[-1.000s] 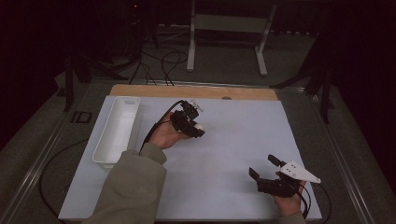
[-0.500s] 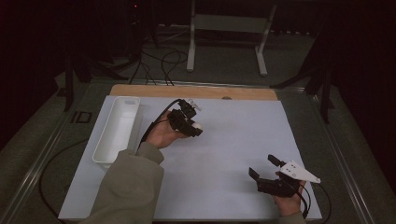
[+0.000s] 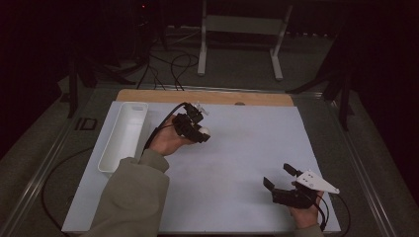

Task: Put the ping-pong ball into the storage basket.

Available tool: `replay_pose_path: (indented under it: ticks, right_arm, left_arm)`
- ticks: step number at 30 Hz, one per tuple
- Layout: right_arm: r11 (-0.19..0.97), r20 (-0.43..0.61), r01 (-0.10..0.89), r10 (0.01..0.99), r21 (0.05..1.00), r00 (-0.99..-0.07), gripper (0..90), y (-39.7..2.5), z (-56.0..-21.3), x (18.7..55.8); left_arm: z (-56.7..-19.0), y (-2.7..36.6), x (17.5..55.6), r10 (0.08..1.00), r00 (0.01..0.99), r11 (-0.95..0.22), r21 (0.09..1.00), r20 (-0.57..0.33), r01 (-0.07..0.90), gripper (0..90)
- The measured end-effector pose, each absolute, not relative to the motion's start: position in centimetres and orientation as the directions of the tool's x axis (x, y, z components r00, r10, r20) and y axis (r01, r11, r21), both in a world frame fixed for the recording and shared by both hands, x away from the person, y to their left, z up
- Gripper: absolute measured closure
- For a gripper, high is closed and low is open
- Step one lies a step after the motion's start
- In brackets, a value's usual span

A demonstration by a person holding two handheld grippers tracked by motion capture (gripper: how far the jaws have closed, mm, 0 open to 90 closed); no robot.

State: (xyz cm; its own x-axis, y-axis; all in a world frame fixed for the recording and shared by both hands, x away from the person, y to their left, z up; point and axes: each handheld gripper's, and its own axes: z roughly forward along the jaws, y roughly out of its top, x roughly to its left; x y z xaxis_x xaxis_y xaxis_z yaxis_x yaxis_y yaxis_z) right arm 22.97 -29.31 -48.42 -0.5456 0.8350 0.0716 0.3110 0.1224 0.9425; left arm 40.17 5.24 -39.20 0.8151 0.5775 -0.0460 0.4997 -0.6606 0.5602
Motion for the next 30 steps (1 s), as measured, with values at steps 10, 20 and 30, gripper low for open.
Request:
replay_pose_path:
  ticks: [10, 20, 30]
  right_arm:
    - [0.125, 0.069, 0.312, 0.835, 0.942, -0.545, 7.5, -29.3, -48.4, 23.0]
    - [0.124, 0.071, 0.313, 0.835, 0.942, -0.546, 7.5, -29.3, -48.5, 23.0]
    - [0.124, 0.071, 0.314, 0.836, 0.941, -0.545, 7.5, -29.3, -48.5, 23.0]
  left_arm:
    - [-39.0, 6.1, 40.2, 0.585, 0.81, -0.662, 0.553, -0.039, 0.505, 51.4]
    - [-38.6, 6.8, 40.2, 0.591, 0.806, -0.665, 0.55, -0.028, 0.506, 51.3]
    - [-38.1, 7.8, 40.1, 0.602, 0.798, -0.66, 0.55, -0.022, 0.512, 51.3]
